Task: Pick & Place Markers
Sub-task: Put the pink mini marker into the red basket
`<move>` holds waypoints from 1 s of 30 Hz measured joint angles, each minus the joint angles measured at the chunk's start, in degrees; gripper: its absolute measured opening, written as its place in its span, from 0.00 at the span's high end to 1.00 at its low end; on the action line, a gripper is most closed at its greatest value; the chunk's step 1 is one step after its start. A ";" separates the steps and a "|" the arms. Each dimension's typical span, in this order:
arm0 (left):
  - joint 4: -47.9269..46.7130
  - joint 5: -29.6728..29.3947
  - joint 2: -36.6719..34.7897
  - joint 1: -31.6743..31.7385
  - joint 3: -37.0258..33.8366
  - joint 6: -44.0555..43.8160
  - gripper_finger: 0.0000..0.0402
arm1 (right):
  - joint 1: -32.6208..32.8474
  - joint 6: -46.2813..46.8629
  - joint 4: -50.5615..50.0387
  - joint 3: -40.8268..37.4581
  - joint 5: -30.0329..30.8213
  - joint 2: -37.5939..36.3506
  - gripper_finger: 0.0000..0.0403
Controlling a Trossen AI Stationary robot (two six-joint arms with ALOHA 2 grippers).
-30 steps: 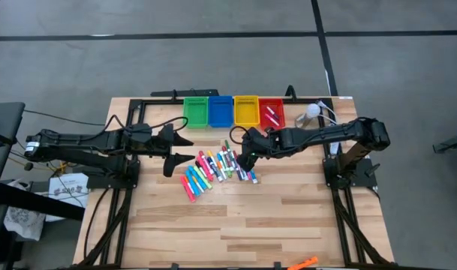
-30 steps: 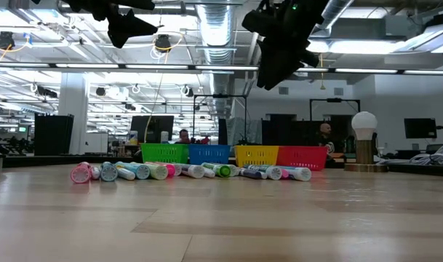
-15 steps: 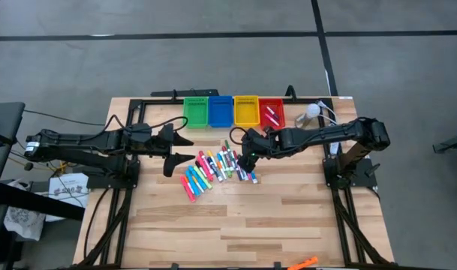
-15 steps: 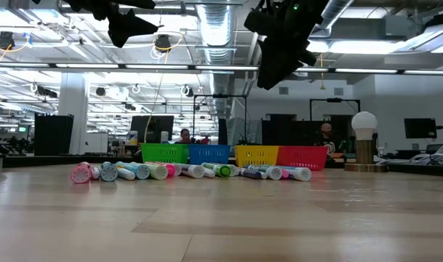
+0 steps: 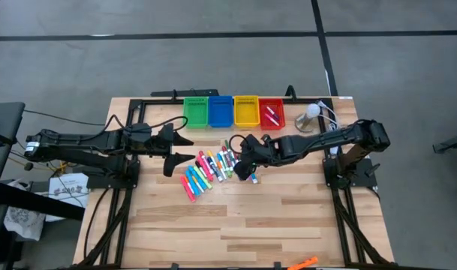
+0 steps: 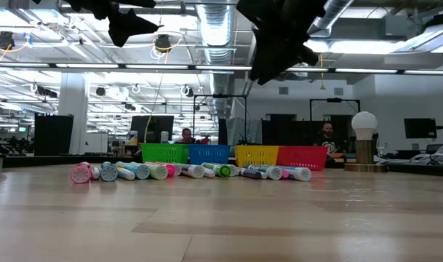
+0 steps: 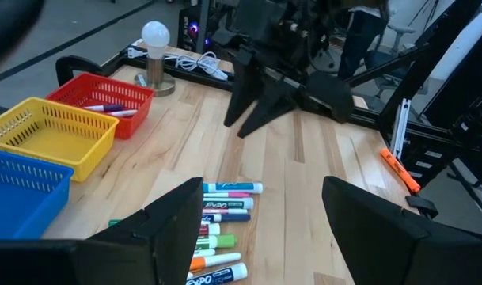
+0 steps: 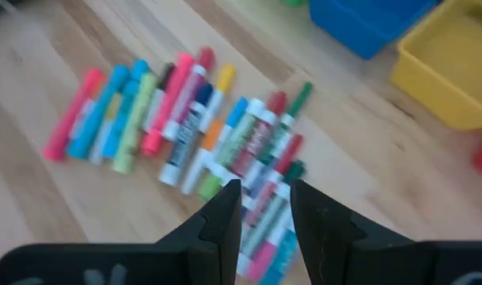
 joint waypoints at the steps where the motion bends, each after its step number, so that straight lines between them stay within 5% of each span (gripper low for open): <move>1: 0.00 0.02 0.00 0.02 0.00 0.00 0.35 | 0.28 0.90 2.11 -0.36 0.23 0.38 0.75; 25: 2.75 0.00 0.11 0.02 -0.01 -0.07 0.35 | 1.98 14.12 3.17 -2.21 -7.52 7.69 0.75; 30: 2.98 0.02 -0.05 0.02 -0.01 -8.64 0.35 | 1.97 16.78 3.80 -2.21 -8.74 9.94 0.75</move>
